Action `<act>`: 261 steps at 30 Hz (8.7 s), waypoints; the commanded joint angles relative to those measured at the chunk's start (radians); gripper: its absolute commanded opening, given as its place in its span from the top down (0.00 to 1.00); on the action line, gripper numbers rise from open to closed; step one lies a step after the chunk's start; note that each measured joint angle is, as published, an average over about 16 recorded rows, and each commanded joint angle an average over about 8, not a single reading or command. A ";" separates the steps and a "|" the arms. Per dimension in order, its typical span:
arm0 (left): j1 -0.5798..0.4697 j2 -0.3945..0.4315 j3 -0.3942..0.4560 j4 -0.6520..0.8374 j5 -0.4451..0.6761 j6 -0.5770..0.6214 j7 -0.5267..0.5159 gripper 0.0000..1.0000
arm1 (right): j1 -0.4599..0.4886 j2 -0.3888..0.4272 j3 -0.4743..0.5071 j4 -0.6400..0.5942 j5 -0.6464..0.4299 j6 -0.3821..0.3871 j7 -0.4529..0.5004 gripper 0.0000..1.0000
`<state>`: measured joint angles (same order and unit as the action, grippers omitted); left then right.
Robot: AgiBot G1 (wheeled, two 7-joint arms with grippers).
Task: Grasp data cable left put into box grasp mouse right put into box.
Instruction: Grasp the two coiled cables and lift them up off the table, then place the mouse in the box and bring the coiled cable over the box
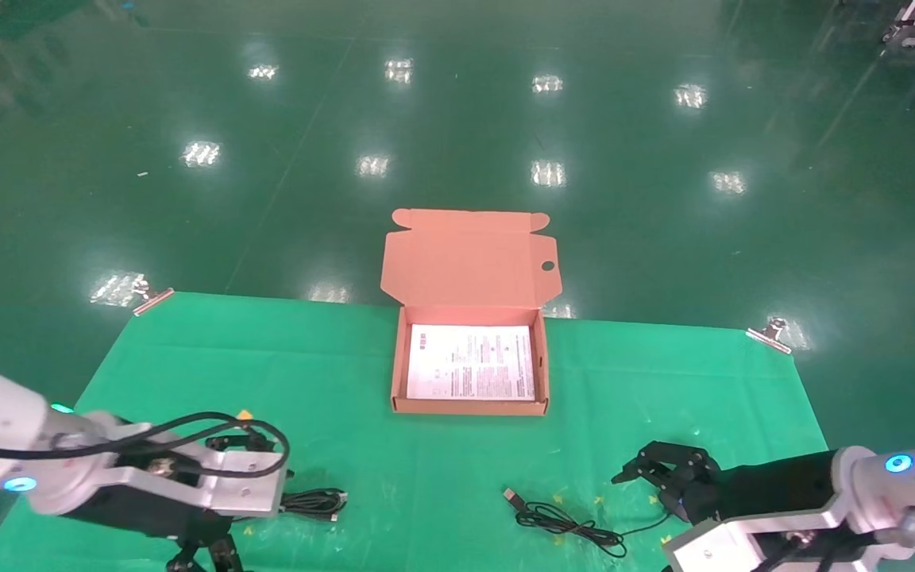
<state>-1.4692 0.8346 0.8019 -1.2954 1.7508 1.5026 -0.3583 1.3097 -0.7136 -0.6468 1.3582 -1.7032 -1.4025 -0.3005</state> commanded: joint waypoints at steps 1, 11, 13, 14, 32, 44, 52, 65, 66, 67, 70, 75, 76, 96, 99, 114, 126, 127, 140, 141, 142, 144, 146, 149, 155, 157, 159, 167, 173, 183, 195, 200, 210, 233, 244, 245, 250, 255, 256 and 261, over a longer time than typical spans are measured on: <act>0.001 0.020 0.025 0.005 0.055 -0.012 -0.008 0.00 | -0.012 -0.012 -0.014 0.000 -0.041 0.023 -0.005 0.00; 0.014 0.084 0.083 0.042 0.266 -0.103 -0.085 0.00 | -0.066 -0.069 -0.053 -0.005 -0.185 0.123 0.071 0.00; 0.017 0.098 0.085 0.074 0.284 -0.121 -0.097 0.00 | -0.073 -0.080 -0.056 -0.006 -0.204 0.137 0.092 0.00; 0.019 0.105 0.086 0.095 0.290 -0.130 -0.101 0.00 | -0.076 -0.085 -0.058 -0.006 -0.211 0.143 0.103 0.00; 0.012 0.227 0.038 0.565 0.192 -0.244 0.001 0.00 | -0.110 -0.176 -0.083 -0.056 -0.297 0.175 0.282 0.00; -0.009 0.287 0.015 0.803 0.155 -0.320 0.119 0.00 | -0.104 -0.258 -0.102 -0.186 -0.351 0.220 0.317 0.00; -0.021 0.318 0.011 0.897 0.150 -0.369 0.201 0.57 | -0.102 -0.301 -0.109 -0.267 -0.391 0.277 0.315 0.31; -0.027 0.330 0.006 0.942 0.143 -0.394 0.237 1.00 | -0.108 -0.318 -0.102 -0.306 -0.400 0.322 0.320 1.00; -0.027 0.329 0.006 0.941 0.143 -0.393 0.236 1.00 | -0.108 -0.318 -0.102 -0.305 -0.400 0.321 0.320 1.00; -0.027 0.329 0.006 0.939 0.144 -0.393 0.235 1.00 | -0.108 -0.317 -0.102 -0.304 -0.400 0.319 0.320 1.00; -0.027 0.328 0.006 0.935 0.144 -0.391 0.234 1.00 | -0.107 -0.316 -0.102 -0.301 -0.399 0.316 0.319 1.00; -0.026 0.326 0.007 0.931 0.145 -0.388 0.232 1.00 | -0.106 -0.314 -0.104 -0.298 -0.399 0.312 0.318 1.00; -0.026 0.326 0.007 0.930 0.145 -0.388 0.231 1.00 | -0.106 -0.314 -0.104 -0.297 -0.399 0.311 0.318 1.00; -0.024 0.324 0.008 0.924 0.146 -0.385 0.229 1.00 | -0.105 -0.313 -0.105 -0.293 -0.398 0.306 0.317 1.00; -0.025 0.324 0.007 0.923 0.145 -0.385 0.230 1.00 | -0.104 -0.312 -0.105 -0.292 -0.398 0.306 0.317 1.00; -0.057 0.241 -0.012 0.829 0.121 -0.332 0.243 1.00 | -0.103 -0.311 -0.104 -0.292 -0.397 0.306 0.318 1.00; -0.061 0.147 -0.016 0.594 0.139 -0.306 0.161 1.00 | -0.062 -0.190 -0.012 -0.205 -0.329 0.292 0.427 1.00; -0.061 0.139 -0.017 0.570 0.141 -0.305 0.151 1.00 | -0.056 -0.175 -0.001 -0.190 -0.324 0.293 0.438 1.00; -0.105 0.096 -0.030 0.309 0.207 -0.336 0.022 1.00 | 0.080 -0.100 0.122 -0.095 -0.281 0.349 0.549 1.00; -0.111 0.100 -0.030 0.299 0.214 -0.342 0.016 1.00 | 0.095 -0.109 0.128 -0.095 -0.277 0.355 0.552 1.00; -0.117 0.104 -0.030 0.291 0.222 -0.348 0.011 1.00 | 0.111 -0.120 0.133 -0.096 -0.273 0.362 0.556 1.00; -0.132 0.116 -0.030 0.279 0.239 -0.363 0.003 1.00 | 0.144 -0.147 0.141 -0.101 -0.264 0.376 0.558 1.00; -0.149 0.130 -0.031 0.275 0.256 -0.382 0.000 1.00 | 0.177 -0.180 0.147 -0.114 -0.254 0.390 0.555 1.00; -0.179 0.156 -0.033 0.280 0.281 -0.412 0.001 1.00 | 0.229 -0.237 0.152 -0.148 -0.240 0.416 0.540 1.00; -0.246 0.209 -0.041 0.324 0.313 -0.474 0.020 1.00 | 0.319 -0.341 0.157 -0.251 -0.215 0.471 0.480 1.00; -0.266 0.224 -0.045 0.344 0.319 -0.492 0.027 1.00 | 0.341 -0.366 0.159 -0.287 -0.205 0.486 0.457 1.00; -0.284 0.237 -0.048 0.363 0.322 -0.508 0.033 1.00 | 0.359 -0.387 0.161 -0.319 -0.192 0.495 0.436 1.00; -0.315 0.260 -0.053 0.408 0.329 -0.536 0.052 1.00 | 0.386 -0.426 0.165 -0.376 -0.157 0.505 0.380 1.00; -0.313 0.255 -0.052 0.409 0.331 -0.534 0.053 1.00 | 0.381 -0.444 0.163 -0.395 -0.152 0.520 0.364 1.00; -0.284 0.207 -0.038 0.369 0.361 -0.491 0.015 1.00 | 0.345 -0.472 0.142 -0.455 -0.162 0.531 0.326 1.00; -0.263 0.159 -0.019 0.310 0.424 -0.425 -0.082 1.00 | 0.266 -0.504 0.114 -0.450 -0.166 0.516 0.347 1.00; -0.258 0.153 -0.017 0.288 0.435 -0.417 -0.103 1.00 | 0.247 -0.543 0.099 -0.466 -0.177 0.527 0.360 1.00; -0.253 0.149 -0.017 0.270 0.443 -0.414 -0.118 1.00 | 0.224 -0.605 0.080 -0.539 -0.186 0.550 0.396 1.00; -0.251 0.148 -0.016 0.265 0.445 -0.413 -0.123 1.00 | 0.208 -0.634 0.023 -0.756 -0.251 0.590 0.456 0.14; -0.244 0.160 -0.013 0.265 0.448 -0.423 -0.121 1.00 | 0.198 -0.616 0.018 -0.744 -0.225 0.586 0.460 0.00; -0.241 0.166 -0.011 0.267 0.449 -0.429 -0.120 1.00 | 0.197 -0.612 0.019 -0.741 -0.221 0.585 0.459 0.00; -0.217 0.213 -0.004 0.291 0.447 -0.480 -0.099 1.00 | 0.194 -0.585 0.022 -0.735 -0.215 0.585 0.456 0.00; -0.183 0.290 0.004 0.354 0.422 -0.562 -0.039 1.00 | 0.203 -0.542 0.030 -0.734 -0.223 0.595 0.461 0.00; -0.177 0.308 0.006 0.373 0.415 -0.582 -0.022 1.00 | 0.206 -0.531 0.032 -0.733 -0.225 0.597 0.462 0.00; -0.147 0.395 0.007 0.488 0.370 -0.688 0.078 1.00 | 0.222 -0.477 0.042 -0.723 -0.234 0.604 0.469 0.00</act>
<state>-1.6168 1.2282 0.8080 -0.8033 2.1155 0.8189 -0.2727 1.5281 -1.1914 -0.6057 0.6386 -1.9360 -0.8019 0.1685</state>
